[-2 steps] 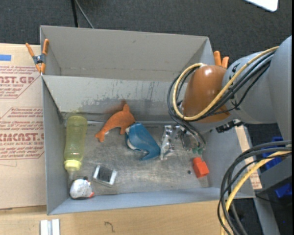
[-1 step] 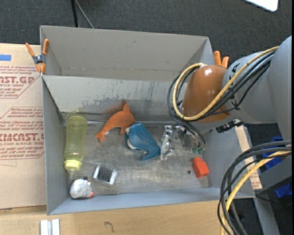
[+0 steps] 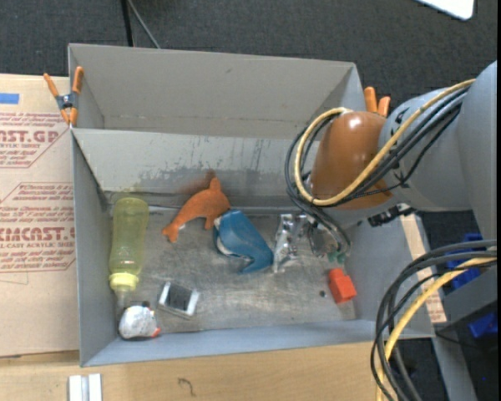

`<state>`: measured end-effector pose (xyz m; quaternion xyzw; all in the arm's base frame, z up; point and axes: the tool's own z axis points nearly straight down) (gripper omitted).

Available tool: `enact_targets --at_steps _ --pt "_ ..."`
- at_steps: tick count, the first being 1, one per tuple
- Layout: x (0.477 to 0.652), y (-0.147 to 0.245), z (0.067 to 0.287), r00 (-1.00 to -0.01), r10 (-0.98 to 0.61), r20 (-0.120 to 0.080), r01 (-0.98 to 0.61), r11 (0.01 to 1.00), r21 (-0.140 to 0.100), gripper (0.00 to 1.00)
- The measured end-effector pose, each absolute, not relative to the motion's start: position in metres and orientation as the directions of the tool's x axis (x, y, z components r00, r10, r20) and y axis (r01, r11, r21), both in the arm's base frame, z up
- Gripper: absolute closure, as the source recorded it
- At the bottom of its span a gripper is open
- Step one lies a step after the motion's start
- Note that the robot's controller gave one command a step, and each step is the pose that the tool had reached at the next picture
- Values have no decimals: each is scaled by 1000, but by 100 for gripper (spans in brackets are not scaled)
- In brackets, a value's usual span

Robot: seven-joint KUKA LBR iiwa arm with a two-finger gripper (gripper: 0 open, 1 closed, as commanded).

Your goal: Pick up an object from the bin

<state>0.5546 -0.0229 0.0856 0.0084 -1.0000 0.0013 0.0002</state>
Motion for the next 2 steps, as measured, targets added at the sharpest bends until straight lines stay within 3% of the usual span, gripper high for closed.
enact_targets --at_steps 2 --pt "555 -23 86 -1000 -17 0 -17 1000 -3 100"
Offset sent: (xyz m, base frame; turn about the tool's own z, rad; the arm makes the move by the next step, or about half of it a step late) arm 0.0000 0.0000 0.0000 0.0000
